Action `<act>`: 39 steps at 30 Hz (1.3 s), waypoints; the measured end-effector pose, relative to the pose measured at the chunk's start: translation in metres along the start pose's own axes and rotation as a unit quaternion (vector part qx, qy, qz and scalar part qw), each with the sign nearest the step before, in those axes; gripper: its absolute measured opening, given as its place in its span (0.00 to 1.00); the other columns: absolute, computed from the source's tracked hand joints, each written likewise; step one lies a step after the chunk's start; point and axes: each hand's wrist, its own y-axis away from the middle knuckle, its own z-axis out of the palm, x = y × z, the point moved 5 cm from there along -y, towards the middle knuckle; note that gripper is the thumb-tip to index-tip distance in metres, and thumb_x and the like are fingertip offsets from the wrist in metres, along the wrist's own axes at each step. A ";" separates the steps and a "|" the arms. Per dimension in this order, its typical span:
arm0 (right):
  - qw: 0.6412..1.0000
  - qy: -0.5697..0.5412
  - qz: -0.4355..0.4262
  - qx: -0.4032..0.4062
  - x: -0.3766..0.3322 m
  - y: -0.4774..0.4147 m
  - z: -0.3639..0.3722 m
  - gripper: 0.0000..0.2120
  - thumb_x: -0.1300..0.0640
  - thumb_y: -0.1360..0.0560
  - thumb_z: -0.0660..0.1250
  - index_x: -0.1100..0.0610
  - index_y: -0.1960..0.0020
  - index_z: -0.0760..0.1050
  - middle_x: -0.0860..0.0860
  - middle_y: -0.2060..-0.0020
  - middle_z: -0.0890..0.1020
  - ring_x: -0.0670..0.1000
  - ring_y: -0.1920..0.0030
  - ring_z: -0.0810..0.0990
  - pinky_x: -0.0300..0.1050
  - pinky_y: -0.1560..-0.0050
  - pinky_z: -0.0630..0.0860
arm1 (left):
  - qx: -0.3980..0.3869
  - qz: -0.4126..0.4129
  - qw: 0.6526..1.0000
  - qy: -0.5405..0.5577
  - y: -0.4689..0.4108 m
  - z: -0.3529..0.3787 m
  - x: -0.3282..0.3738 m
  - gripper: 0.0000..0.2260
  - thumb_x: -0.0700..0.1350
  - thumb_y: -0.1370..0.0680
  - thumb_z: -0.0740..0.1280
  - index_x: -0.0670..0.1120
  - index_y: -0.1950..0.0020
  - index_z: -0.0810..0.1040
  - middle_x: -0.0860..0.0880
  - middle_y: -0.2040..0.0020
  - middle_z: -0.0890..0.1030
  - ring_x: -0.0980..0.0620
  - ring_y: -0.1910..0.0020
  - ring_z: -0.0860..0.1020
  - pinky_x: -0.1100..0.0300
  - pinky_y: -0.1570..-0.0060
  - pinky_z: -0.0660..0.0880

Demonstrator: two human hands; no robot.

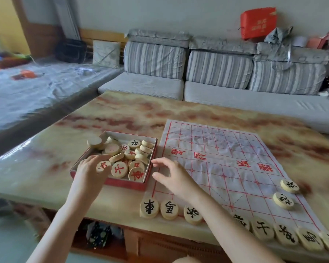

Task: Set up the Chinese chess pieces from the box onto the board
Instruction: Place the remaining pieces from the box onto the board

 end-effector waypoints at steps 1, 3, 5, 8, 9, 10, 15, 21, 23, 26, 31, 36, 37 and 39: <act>1.000 0.002 -0.004 -0.002 -0.004 -0.007 0.004 0.17 0.55 0.24 0.64 0.51 0.35 0.71 0.46 0.41 0.77 0.46 0.38 0.69 0.37 0.41 0.63 | 0.004 0.002 1.000 -0.004 -0.003 -0.002 -0.003 0.14 0.39 0.28 0.69 0.47 0.43 0.79 0.45 0.42 0.79 0.43 0.42 0.73 0.49 0.41 0.69; 1.000 0.017 -0.015 0.000 -0.010 -0.020 0.011 0.18 0.56 0.24 0.64 0.52 0.35 0.71 0.48 0.41 0.77 0.48 0.38 0.69 0.35 0.42 0.62 | 0.006 0.009 1.000 -0.015 -0.012 -0.005 -0.011 0.14 0.38 0.29 0.70 0.46 0.43 0.79 0.44 0.42 0.79 0.42 0.44 0.74 0.48 0.43 0.71; 0.999 0.030 -0.021 0.003 -0.013 -0.032 0.017 0.18 0.56 0.24 0.64 0.54 0.35 0.72 0.49 0.40 0.77 0.49 0.38 0.68 0.36 0.41 0.61 | 0.012 0.015 0.999 -0.025 -0.022 -0.008 -0.019 0.15 0.37 0.29 0.70 0.46 0.44 0.79 0.43 0.44 0.79 0.41 0.46 0.74 0.47 0.45 0.73; 0.999 0.032 -0.017 0.009 -0.014 -0.048 0.026 0.18 0.57 0.25 0.65 0.54 0.35 0.72 0.51 0.39 0.76 0.50 0.37 0.68 0.37 0.39 0.62 | 0.023 0.024 0.999 -0.034 -0.039 -0.010 -0.025 0.17 0.36 0.29 0.69 0.45 0.41 0.77 0.43 0.43 0.78 0.41 0.44 0.74 0.48 0.43 0.71; 0.999 0.034 -0.014 0.009 -0.014 -0.053 0.029 0.18 0.57 0.25 0.64 0.55 0.35 0.73 0.51 0.38 0.75 0.50 0.37 0.68 0.37 0.38 0.62 | 0.022 0.025 0.999 -0.042 -0.045 -0.010 -0.026 0.18 0.35 0.29 0.69 0.45 0.40 0.76 0.43 0.41 0.77 0.42 0.42 0.73 0.49 0.41 0.70; 0.999 0.035 -0.013 0.010 -0.014 -0.058 0.032 0.17 0.57 0.25 0.64 0.55 0.36 0.73 0.51 0.38 0.75 0.50 0.36 0.67 0.38 0.38 0.62 | 0.019 0.026 0.998 -0.053 -0.051 -0.009 -0.027 0.19 0.35 0.29 0.68 0.44 0.38 0.75 0.43 0.39 0.76 0.42 0.40 0.73 0.50 0.39 0.70; 1.000 0.009 -0.022 0.019 -0.016 -0.073 0.045 0.15 0.59 0.25 0.63 0.56 0.38 0.74 0.52 0.39 0.75 0.48 0.34 0.64 0.34 0.38 0.58 | -0.022 0.034 0.994 -0.104 -0.081 -0.001 -0.034 0.24 0.35 0.28 0.67 0.45 0.32 0.69 0.44 0.32 0.71 0.43 0.34 0.69 0.50 0.34 0.66; 0.999 0.023 -0.045 0.015 -0.016 -0.079 0.049 0.15 0.59 0.25 0.63 0.55 0.38 0.74 0.51 0.39 0.75 0.49 0.34 0.63 0.31 0.40 0.56 | -0.024 0.035 0.994 -0.099 -0.097 0.001 -0.045 0.16 0.39 0.28 0.68 0.47 0.41 0.77 0.46 0.42 0.78 0.44 0.43 0.74 0.52 0.47 0.72; 0.998 0.034 -0.049 0.028 -0.016 -0.088 0.049 0.16 0.59 0.25 0.63 0.55 0.38 0.74 0.52 0.40 0.76 0.51 0.35 0.65 0.38 0.34 0.60 | -0.002 0.020 0.997 -0.072 -0.096 -0.001 -0.047 0.13 0.42 0.25 0.66 0.47 0.40 0.76 0.44 0.42 0.78 0.43 0.44 0.75 0.52 0.48 0.72; 0.998 0.019 -0.048 0.033 -0.020 -0.109 0.053 0.15 0.59 0.25 0.63 0.55 0.38 0.74 0.52 0.41 0.78 0.52 0.37 0.69 0.49 0.34 0.67 | 0.057 -0.017 0.997 0.054 -0.088 -0.010 -0.046 0.13 0.46 0.22 0.61 0.50 0.37 0.73 0.45 0.47 0.80 0.48 0.53 0.79 0.59 0.54 0.76; 1.000 0.012 -0.001 -0.027 -0.036 -0.158 0.076 0.18 0.59 0.24 0.62 0.54 0.34 0.70 0.53 0.37 0.76 0.53 0.37 0.73 0.48 0.37 0.70 | 0.070 -0.093 0.966 0.233 -0.080 -0.010 -0.053 0.12 0.42 0.23 0.62 0.57 0.45 0.76 0.49 0.46 0.80 0.56 0.60 0.81 0.60 0.55 0.80; 0.990 0.064 0.056 -0.112 -0.043 -0.186 0.108 0.20 0.55 0.20 0.55 0.61 0.31 0.65 0.58 0.34 0.72 0.58 0.34 0.71 0.47 0.38 0.68 | 0.036 -0.098 0.970 0.219 -0.069 -0.007 -0.053 0.23 0.40 0.32 0.74 0.57 0.42 0.75 0.50 0.44 0.78 0.50 0.52 0.80 0.51 0.51 0.78; 0.989 0.071 0.059 -0.116 -0.042 -0.187 0.112 0.18 0.56 0.20 0.54 0.62 0.33 0.68 0.60 0.36 0.74 0.59 0.36 0.71 0.47 0.39 0.69 | 0.038 -0.090 0.974 0.205 -0.067 -0.007 -0.052 0.25 0.38 0.34 0.75 0.57 0.42 0.74 0.49 0.43 0.77 0.50 0.52 0.80 0.53 0.52 0.78; 0.991 0.068 0.057 -0.100 -0.039 -0.186 0.115 0.16 0.54 0.20 0.53 0.60 0.36 0.70 0.58 0.37 0.74 0.58 0.36 0.69 0.50 0.38 0.69 | 0.046 -0.080 0.979 0.182 -0.065 -0.009 -0.054 0.27 0.36 0.36 0.76 0.55 0.41 0.75 0.48 0.42 0.77 0.50 0.53 0.80 0.59 0.55 0.76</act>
